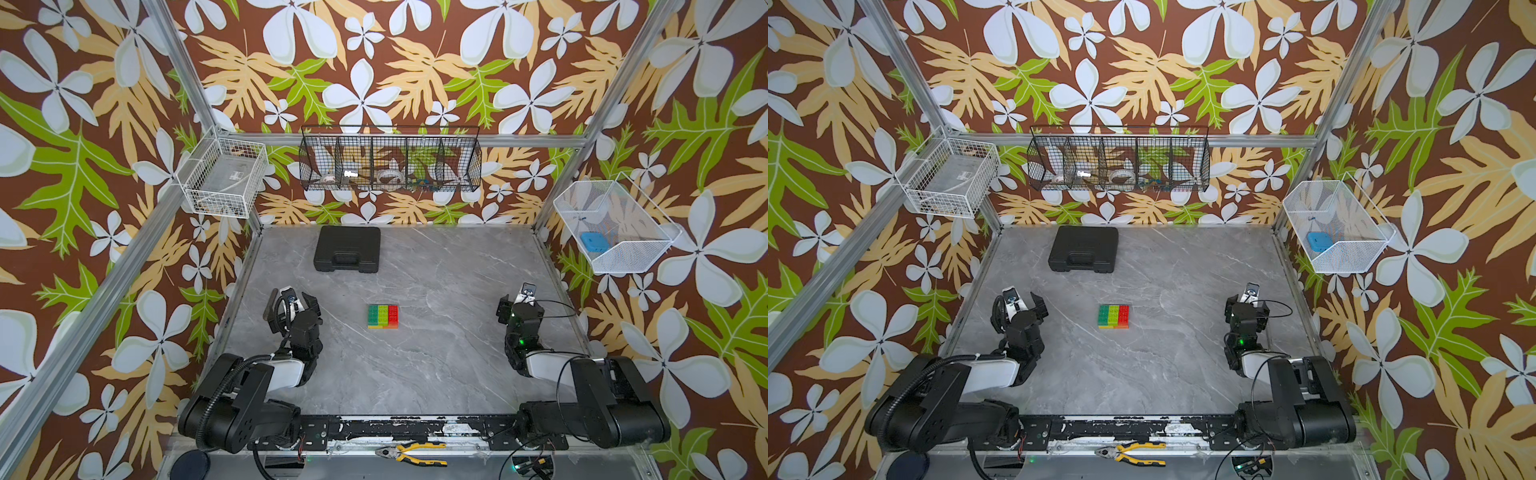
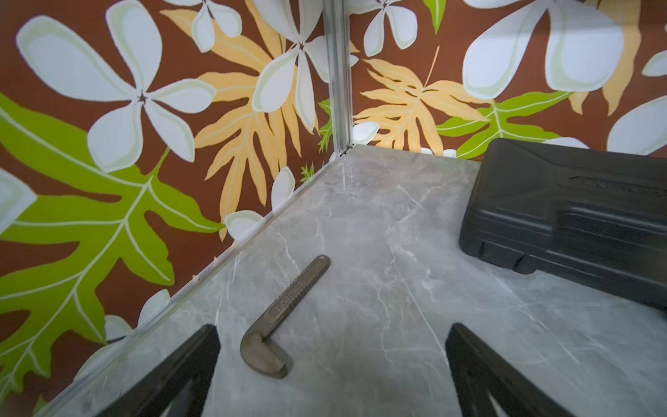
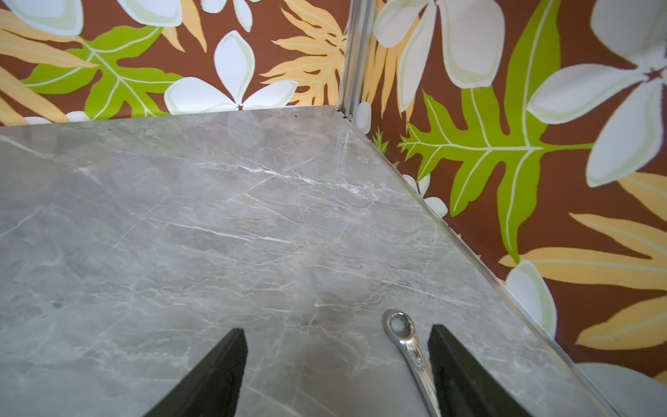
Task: Assemble a rectangle with lego
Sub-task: Reset both arms
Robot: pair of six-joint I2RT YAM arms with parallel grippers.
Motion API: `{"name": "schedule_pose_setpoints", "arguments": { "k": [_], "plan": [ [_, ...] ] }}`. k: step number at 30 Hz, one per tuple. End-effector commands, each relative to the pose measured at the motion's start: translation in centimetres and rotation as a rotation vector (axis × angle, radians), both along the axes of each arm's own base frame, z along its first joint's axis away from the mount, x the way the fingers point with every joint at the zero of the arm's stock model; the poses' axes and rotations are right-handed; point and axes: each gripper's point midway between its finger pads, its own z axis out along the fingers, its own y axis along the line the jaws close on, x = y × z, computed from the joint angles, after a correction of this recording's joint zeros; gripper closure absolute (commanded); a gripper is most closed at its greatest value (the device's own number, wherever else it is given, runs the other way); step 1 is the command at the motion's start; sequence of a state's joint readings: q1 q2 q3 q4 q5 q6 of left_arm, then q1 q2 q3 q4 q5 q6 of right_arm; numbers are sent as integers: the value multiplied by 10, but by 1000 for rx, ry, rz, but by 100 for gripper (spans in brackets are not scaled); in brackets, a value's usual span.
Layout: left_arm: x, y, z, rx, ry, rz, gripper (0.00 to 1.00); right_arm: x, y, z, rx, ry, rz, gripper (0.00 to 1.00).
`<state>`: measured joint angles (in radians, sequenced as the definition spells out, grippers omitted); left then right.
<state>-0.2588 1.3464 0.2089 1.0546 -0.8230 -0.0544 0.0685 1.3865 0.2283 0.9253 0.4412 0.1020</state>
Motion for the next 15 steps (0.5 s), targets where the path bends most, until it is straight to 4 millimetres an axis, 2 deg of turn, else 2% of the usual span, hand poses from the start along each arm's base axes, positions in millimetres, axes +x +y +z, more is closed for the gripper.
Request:
{"name": "schedule_pose_setpoints", "arguments": {
  "k": [1, 2, 5, 13, 15],
  "plan": [
    [10, -6, 21, -52, -114, -73, 0, 10, 17, 23, -19, -149, 112, 4],
    [12, -6, 18, -67, -96, -87, 0, 12, 19, 23, -28, -150, 122, 1],
    [24, -3, 14, -108, -81, -137, 0, 14, 19, 20, -19, -128, 121, 1],
    [20, -3, 13, -116, -94, -154, 0, 15, 19, 19, -14, -120, 122, 1],
    [17, -14, 7, -113, -84, -245, 0, 15, 19, 19, -14, -118, 121, 1]
  ]
}}
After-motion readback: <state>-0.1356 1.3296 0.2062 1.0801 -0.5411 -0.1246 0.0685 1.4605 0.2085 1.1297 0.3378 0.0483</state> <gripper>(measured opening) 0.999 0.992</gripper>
